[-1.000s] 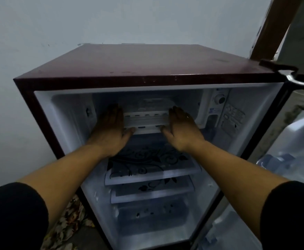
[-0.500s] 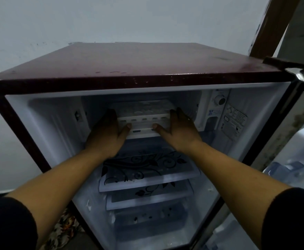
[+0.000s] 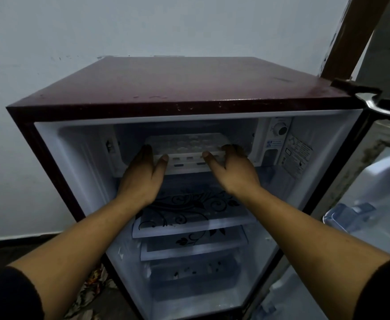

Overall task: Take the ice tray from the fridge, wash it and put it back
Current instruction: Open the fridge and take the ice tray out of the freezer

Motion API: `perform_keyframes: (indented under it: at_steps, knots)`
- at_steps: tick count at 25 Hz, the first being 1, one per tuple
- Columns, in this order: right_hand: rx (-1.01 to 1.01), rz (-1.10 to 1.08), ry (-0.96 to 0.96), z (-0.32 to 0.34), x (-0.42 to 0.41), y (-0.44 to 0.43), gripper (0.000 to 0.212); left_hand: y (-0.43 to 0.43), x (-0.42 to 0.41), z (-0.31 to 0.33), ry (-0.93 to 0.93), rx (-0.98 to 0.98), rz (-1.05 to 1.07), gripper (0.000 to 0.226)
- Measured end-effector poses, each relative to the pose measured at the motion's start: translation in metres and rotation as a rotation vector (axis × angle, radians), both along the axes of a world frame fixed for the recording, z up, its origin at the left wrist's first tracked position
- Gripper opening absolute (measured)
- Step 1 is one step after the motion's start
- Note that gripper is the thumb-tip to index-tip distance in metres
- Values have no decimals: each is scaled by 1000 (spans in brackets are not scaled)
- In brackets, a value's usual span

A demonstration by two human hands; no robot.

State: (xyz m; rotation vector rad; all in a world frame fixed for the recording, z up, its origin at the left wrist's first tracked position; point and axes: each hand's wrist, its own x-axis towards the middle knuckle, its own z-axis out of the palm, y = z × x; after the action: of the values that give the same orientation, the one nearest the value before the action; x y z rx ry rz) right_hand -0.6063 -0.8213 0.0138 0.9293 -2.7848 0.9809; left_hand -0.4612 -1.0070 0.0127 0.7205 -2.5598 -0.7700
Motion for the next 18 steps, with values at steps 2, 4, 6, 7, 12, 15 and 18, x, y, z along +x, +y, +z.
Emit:
perform_keyframes:
  at_steps: [2,4,6,7,12,15,18]
  knots:
    - [-35,-12,-25,2,5,3,76,1,3,-1,53,48,7,71]
    - [-121,-20,-31,2,10,8,61,6,8,0,148,127,17,69]
    - [-300,-51,-98,4,15,13,44,12,12,3,268,262,51,57]
    - [-398,-83,-175,5,15,14,38,15,14,6,323,356,91,50]
    - [-760,-273,-583,14,7,23,18,20,14,20,602,887,357,23]
    - [-893,-314,-816,17,8,31,16,30,20,29,657,1039,435,25]
    - [-920,-335,-971,17,12,38,7,38,26,32,656,1138,456,29]
